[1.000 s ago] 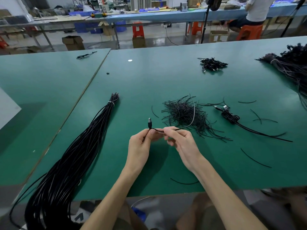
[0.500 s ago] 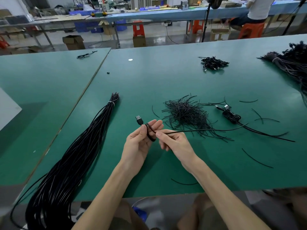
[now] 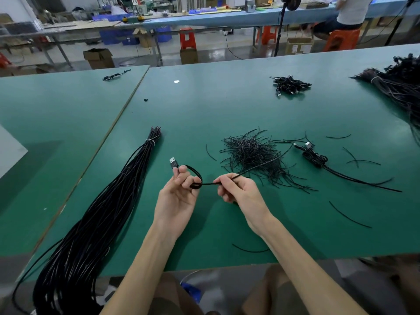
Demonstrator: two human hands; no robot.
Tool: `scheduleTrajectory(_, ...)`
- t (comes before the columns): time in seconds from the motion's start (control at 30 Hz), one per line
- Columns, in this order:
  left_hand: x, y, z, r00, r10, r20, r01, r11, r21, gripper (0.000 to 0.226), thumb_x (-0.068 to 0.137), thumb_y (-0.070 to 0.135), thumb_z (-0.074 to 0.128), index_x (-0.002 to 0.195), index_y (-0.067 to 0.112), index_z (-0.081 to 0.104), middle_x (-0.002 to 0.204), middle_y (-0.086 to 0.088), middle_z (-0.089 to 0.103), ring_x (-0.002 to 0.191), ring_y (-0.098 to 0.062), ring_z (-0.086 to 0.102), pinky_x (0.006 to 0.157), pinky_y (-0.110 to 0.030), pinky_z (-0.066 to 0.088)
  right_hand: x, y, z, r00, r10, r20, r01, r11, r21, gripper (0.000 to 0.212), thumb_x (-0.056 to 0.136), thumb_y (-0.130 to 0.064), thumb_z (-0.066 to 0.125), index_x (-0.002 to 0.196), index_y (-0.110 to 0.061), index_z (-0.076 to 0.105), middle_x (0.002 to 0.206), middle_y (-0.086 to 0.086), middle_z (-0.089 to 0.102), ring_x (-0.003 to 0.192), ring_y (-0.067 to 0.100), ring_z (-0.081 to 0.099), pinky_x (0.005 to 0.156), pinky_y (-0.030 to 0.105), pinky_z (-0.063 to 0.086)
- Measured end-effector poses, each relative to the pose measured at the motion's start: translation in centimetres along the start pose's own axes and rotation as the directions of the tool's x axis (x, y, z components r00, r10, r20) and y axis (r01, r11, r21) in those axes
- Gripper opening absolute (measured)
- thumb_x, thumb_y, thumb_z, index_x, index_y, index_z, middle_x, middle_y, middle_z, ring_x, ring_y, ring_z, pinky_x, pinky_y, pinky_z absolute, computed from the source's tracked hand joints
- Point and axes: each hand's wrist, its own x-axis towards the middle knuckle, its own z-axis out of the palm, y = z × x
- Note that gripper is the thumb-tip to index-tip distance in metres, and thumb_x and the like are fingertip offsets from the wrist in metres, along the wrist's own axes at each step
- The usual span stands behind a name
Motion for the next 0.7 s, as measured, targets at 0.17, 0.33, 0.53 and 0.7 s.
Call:
scheduleTrajectory(0.17,-0.3,0.4,0.3,0.998,0.065,-0.007,-0.065,0.997,-0.037,0.021,0.098,0.005,0.047,0.089,0.010,0.066,0.082,0.007,0.061,0.083,-0.008,0.064,0.080,-0.026,0.059,-0.1,0.4,1.2,0.998,-0.029,0.059,0.048,0.927,-0.372,0.023,0.102,-0.026,0.059,0.084,-0.018,0.070,0.072,0.001,0.073,0.059,0.013,0.061,0.062,0.030,0.053)
scheduleTrajectory(0.33,-0.6,0.7,-0.1,0.999,0.032,-0.005,-0.031,0.997,0.071,0.022,0.107,0.013,0.042,0.095,0.018,0.060,0.077,0.011,0.056,0.063,-0.003,0.053,0.068,-0.019,0.051,0.0,0.3,1.4,0.999,-0.041,0.006,0.040,0.919,-0.393,0.021,0.101,-0.028,0.062,0.084,-0.019,0.070,0.069,-0.002,0.072,0.056,0.008,0.060,0.063,0.024,0.052)
scheduleTrajectory(0.53,-0.8,-0.8,-0.1,0.988,0.137,0.071,-0.149,0.735,0.661,0.033,0.105,0.031,0.047,0.080,0.012,0.057,0.058,0.007,0.035,0.051,-0.009,0.027,0.051,-0.019,0.028,0.0,0.5,0.9,0.987,-0.071,-0.142,0.034,0.968,-0.248,0.023,0.103,-0.028,0.061,0.089,-0.013,0.073,0.077,0.001,0.074,0.063,0.008,0.065,0.061,0.017,0.046)
scheduleTrajectory(0.7,-0.9,-2.4,-0.4,0.929,0.246,0.278,-0.304,0.075,0.950,0.033,0.109,0.012,0.045,0.080,0.006,0.058,0.061,0.012,0.054,0.054,-0.005,0.041,0.054,-0.016,0.035,-0.1,0.3,0.4,0.961,-0.111,-0.254,0.096,0.993,-0.074,0.023,0.106,-0.026,0.057,0.097,-0.014,0.074,0.088,0.004,0.076,0.077,0.017,0.071,0.061,0.025,0.052)
